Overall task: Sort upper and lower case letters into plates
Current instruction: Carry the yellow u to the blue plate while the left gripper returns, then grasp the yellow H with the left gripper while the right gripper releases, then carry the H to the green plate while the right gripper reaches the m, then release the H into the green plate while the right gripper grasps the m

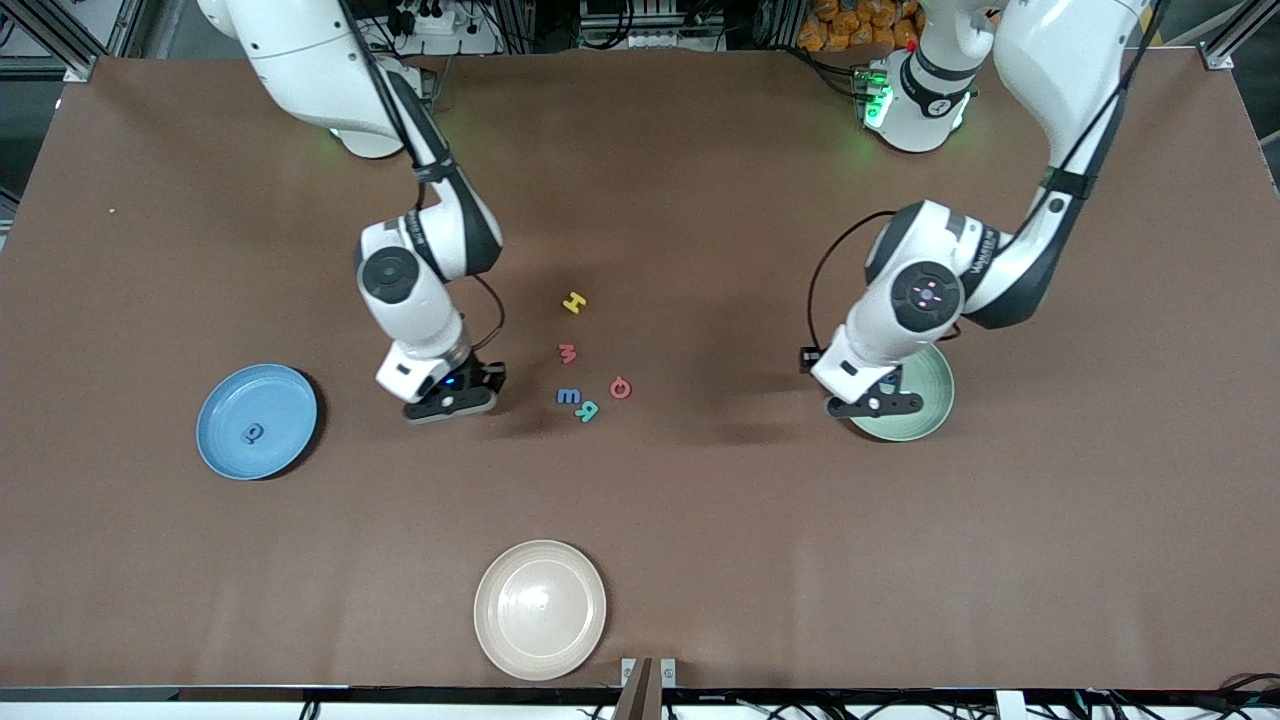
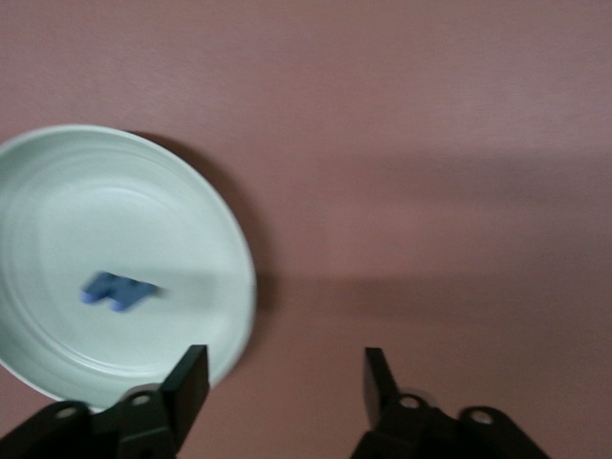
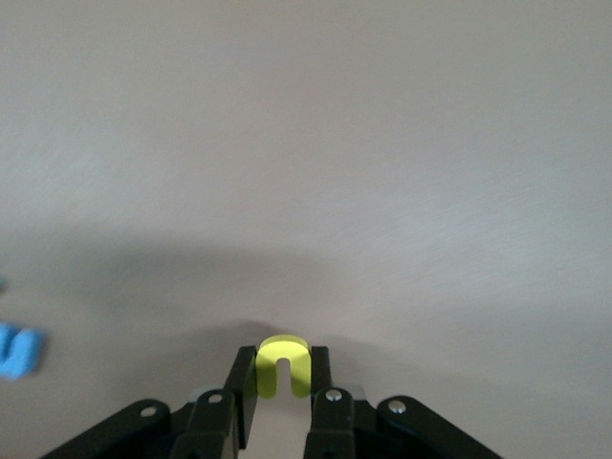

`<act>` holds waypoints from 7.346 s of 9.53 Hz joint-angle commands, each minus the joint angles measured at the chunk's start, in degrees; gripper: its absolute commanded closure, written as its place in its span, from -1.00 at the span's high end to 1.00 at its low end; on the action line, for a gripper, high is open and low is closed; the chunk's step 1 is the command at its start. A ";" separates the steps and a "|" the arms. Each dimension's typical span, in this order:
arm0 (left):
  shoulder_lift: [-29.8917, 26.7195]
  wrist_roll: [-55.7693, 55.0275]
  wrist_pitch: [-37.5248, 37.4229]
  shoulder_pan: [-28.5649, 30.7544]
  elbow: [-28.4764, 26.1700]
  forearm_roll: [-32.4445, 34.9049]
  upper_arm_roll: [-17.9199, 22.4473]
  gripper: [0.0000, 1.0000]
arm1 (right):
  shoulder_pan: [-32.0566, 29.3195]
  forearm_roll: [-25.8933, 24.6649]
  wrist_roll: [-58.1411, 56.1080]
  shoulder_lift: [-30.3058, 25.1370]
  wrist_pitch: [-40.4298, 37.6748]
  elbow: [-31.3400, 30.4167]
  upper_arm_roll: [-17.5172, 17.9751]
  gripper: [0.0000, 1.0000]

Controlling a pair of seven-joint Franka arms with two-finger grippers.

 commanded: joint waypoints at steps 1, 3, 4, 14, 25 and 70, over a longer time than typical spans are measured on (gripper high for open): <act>4.23 -12.10 -1.13 -6.11 5.94 -0.58 0.28 0.71 | -2.34 -0.27 -5.73 -2.59 -0.51 -0.62 -4.61 -1.00; 12.04 -25.29 -1.13 -14.11 15.06 0.21 0.37 0.94 | -10.12 -0.01 -13.73 -2.25 -0.68 0.34 -6.14 -1.00; 14.95 -29.79 -1.04 -18.06 18.59 0.22 1.07 0.96 | -13.83 -0.01 -17.16 -2.07 -1.03 1.30 -6.14 -1.00; 24.64 -93.34 10.12 -39.86 26.10 -0.05 6.75 1.00 | -25.64 6.23 -33.34 -1.10 -18.44 2.89 -5.70 1.00; 30.80 -87.49 10.30 -44.29 31.37 -0.31 9.51 0.82 | -27.66 6.23 -35.56 0.66 -18.08 6.85 -5.70 1.00; 2.68 10.16 2.65 25.49 -8.70 2.50 -10.35 -0.27 | 19.71 11.60 6.89 9.71 -13.69 9.40 -3.06 1.00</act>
